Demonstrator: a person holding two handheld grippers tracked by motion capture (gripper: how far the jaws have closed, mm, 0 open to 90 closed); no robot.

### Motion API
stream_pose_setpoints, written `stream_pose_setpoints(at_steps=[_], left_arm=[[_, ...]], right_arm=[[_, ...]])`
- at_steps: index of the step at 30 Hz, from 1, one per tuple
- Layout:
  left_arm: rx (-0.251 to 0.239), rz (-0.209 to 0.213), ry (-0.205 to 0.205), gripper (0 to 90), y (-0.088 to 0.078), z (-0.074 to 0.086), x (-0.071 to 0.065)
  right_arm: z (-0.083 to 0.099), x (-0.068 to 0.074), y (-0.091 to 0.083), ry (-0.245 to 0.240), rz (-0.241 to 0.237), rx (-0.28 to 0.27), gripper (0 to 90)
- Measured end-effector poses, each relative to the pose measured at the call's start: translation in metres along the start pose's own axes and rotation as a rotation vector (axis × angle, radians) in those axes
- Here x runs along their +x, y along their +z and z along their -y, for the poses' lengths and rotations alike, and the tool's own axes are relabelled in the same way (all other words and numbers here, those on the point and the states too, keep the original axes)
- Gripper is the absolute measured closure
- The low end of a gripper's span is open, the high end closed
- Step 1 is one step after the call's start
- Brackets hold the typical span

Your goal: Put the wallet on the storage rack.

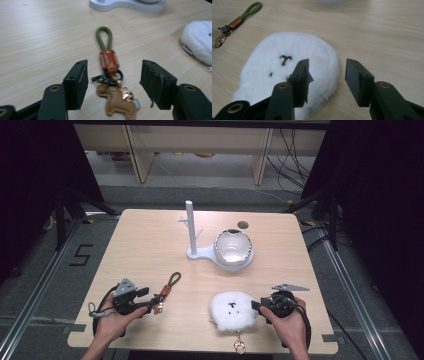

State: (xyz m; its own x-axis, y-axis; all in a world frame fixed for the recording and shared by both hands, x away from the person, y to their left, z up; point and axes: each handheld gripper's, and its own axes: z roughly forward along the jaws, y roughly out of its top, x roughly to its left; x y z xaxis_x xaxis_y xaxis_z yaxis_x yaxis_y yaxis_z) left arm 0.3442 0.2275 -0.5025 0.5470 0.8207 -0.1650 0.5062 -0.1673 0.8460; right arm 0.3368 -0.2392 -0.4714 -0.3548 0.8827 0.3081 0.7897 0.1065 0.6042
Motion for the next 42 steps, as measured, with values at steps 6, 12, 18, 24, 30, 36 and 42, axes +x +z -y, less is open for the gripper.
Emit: stream_pose_setpoints(at_steps=[6,12,18,24,30,36,42], left_arm=[[-0.03,-0.066,0.029,32.5,-0.004,0.011,0.008],[-0.054,-0.096,0.05,32.7,-0.003,0.012,0.01],[-0.062,-0.105,0.034,33.0,0.0,0.017,0.011],[-0.093,-0.114,0.043,34.0,0.001,0.018,0.013],[-0.098,-0.111,0.048,34.7,0.002,0.021,0.012],[-0.105,-0.106,0.041,35.0,0.002,0.021,0.013],[-0.105,-0.113,0.036,35.2,0.001,0.021,0.012]], right_arm=[[-0.01,-0.004,0.003,0.017,0.0,0.11,47.2],[-0.023,-0.006,0.005,-0.019,0.003,0.177,44.9],[-0.038,-0.004,0.009,-0.001,-0.001,0.272,44.7],[-0.05,-0.002,0.02,-0.04,0.0,0.364,43.1],[-0.055,0.001,0.028,-0.036,0.01,0.45,42.0],[-0.059,0.005,0.03,0.009,-0.012,0.474,41.5],[-0.057,0.007,0.037,0.009,-0.025,0.503,40.8]])
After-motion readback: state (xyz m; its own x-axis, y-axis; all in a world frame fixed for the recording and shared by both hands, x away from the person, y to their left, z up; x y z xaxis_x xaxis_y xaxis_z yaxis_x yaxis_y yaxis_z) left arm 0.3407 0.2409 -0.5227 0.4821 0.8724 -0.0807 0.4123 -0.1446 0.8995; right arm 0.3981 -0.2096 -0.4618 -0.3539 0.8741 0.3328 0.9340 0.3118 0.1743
